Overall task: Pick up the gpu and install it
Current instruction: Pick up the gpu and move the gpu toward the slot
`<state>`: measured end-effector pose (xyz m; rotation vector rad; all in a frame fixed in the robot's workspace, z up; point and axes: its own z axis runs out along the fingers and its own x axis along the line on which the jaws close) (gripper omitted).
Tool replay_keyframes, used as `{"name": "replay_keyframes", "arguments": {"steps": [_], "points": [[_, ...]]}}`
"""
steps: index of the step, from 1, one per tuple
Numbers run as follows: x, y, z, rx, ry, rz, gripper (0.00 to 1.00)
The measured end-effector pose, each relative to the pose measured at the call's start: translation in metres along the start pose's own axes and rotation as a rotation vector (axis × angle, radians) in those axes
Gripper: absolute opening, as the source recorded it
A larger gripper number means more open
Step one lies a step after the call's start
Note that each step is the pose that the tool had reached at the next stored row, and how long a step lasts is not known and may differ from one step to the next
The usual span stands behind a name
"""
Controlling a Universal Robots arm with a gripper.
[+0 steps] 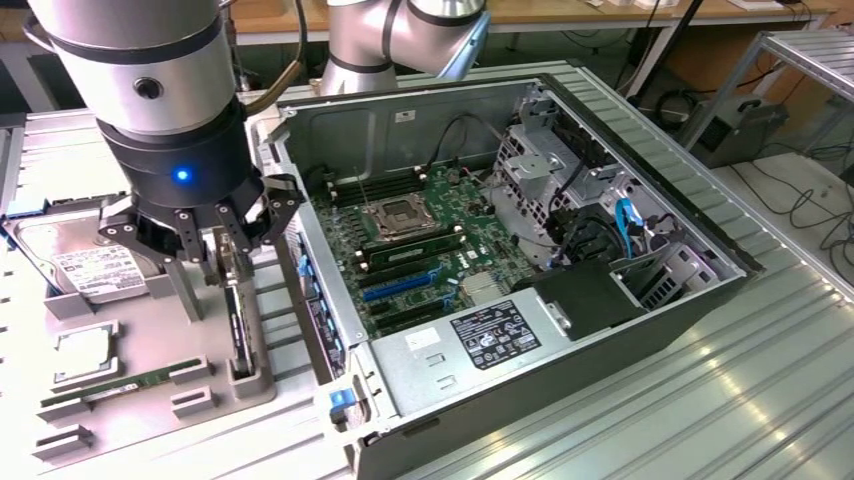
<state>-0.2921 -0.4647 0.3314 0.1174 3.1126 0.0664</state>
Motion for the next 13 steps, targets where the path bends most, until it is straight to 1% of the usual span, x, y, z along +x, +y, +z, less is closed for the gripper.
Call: {"name": "replay_keyframes", "arguments": {"steps": [6, 13], "points": [[0.0006, 0.0, 0.0037, -0.0001, 0.0, 0.0, 0.36], [0.0012, 0.0008, 0.0103, 0.0, -0.0001, 0.0, 0.36]]}}
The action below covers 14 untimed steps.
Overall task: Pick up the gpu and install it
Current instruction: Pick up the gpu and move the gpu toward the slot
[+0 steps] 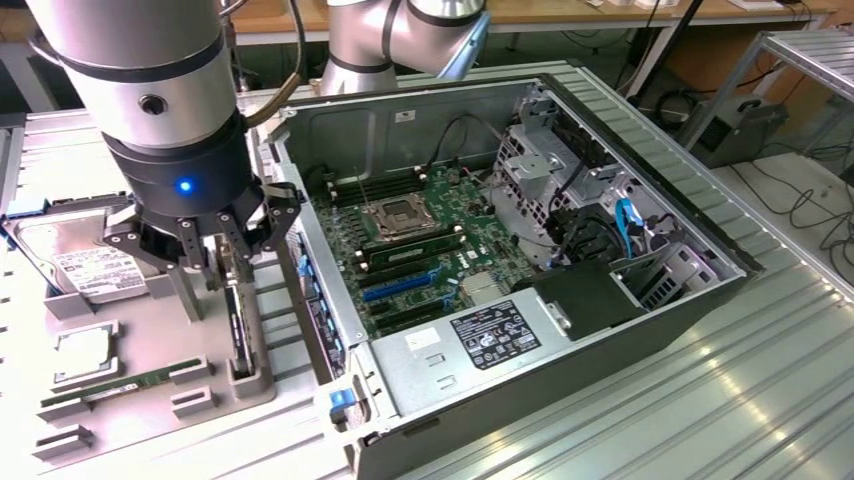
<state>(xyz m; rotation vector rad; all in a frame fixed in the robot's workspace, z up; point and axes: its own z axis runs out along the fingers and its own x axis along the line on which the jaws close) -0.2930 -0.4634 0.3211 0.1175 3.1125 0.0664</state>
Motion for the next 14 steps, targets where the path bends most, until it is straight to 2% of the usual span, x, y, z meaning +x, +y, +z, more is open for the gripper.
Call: {"name": "replay_keyframes", "arguments": {"steps": [13, 14], "points": [[0.005, 0.0016, 0.0128, 0.0001, 0.0002, -0.001, 0.36], [0.006, 0.003, 0.0172, 0.0, 0.0001, -0.001, 0.36]]}}
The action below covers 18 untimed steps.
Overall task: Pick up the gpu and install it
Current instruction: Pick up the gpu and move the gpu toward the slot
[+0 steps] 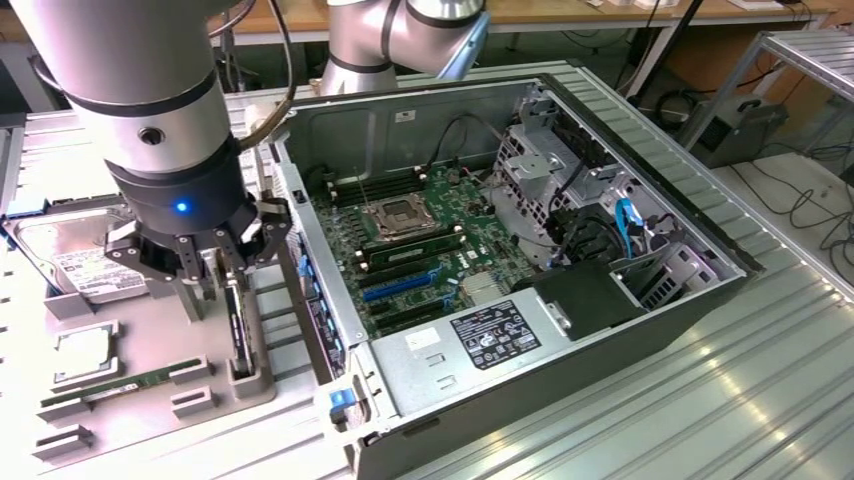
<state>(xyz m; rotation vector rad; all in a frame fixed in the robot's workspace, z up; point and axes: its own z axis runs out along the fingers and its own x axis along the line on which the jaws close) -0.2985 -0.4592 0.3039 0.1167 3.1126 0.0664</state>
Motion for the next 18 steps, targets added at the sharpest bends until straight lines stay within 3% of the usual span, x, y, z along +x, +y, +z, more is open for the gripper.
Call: {"name": "replay_keyframes", "arguments": {"steps": [2, 5, 7, 8, 10, 18], "points": [[0.002, 0.0051, 0.0137, 0.0, 0.0, 0.0, 0.36], [0.004, 0.0216, 0.0431, 0.0016, -0.0001, 0.0, 0.36], [0.004, 0.0217, 0.0614, 0.0019, 0.0003, -0.007, 0.36], [0.004, 0.0217, 0.0615, 0.0018, 0.0002, -0.007, 0.36], [0.004, 0.0218, 0.0614, 0.0018, 0.0002, -0.007, 0.26], [0.004, 0.0221, 0.0562, 0.0032, 0.0001, -0.007, 0.26]]}}
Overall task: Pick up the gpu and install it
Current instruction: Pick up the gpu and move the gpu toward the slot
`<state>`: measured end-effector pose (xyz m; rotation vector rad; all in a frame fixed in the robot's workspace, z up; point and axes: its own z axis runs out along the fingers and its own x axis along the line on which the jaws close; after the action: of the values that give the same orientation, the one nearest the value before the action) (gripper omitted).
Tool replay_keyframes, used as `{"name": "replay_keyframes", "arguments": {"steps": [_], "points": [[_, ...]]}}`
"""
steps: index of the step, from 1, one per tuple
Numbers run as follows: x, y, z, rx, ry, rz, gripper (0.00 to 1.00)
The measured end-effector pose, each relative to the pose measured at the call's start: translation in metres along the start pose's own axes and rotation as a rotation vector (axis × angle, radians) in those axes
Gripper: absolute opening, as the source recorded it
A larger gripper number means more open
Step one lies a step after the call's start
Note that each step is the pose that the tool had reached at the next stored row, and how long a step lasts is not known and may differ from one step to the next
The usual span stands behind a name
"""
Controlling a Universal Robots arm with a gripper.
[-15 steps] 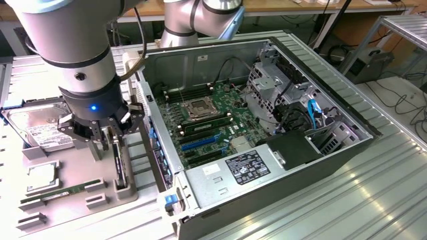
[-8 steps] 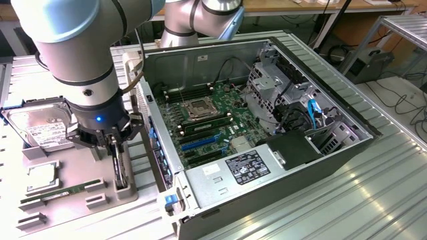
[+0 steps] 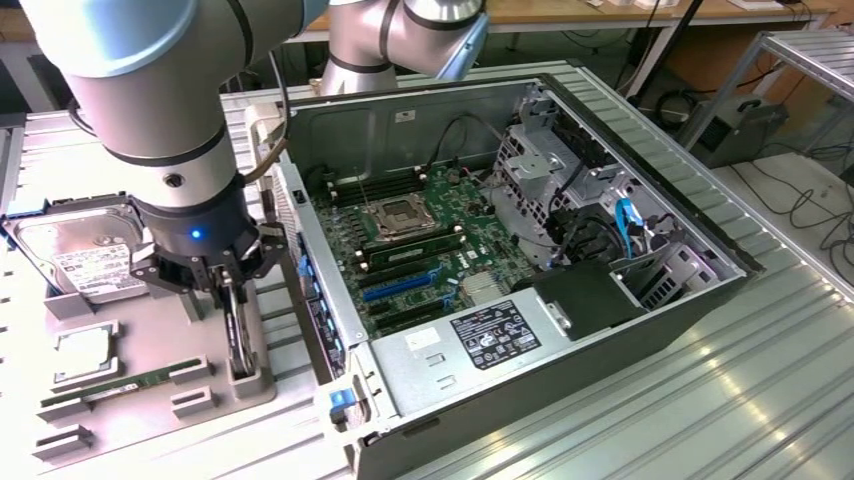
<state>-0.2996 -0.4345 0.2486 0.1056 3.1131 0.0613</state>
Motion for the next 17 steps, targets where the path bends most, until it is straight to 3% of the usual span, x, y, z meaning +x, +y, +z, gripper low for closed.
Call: {"name": "replay_keyframes", "arguments": {"steps": [17], "points": [[-0.0002, 0.0007, -0.0089, 0.0, 0.0, 0.0, 0.26]]}}
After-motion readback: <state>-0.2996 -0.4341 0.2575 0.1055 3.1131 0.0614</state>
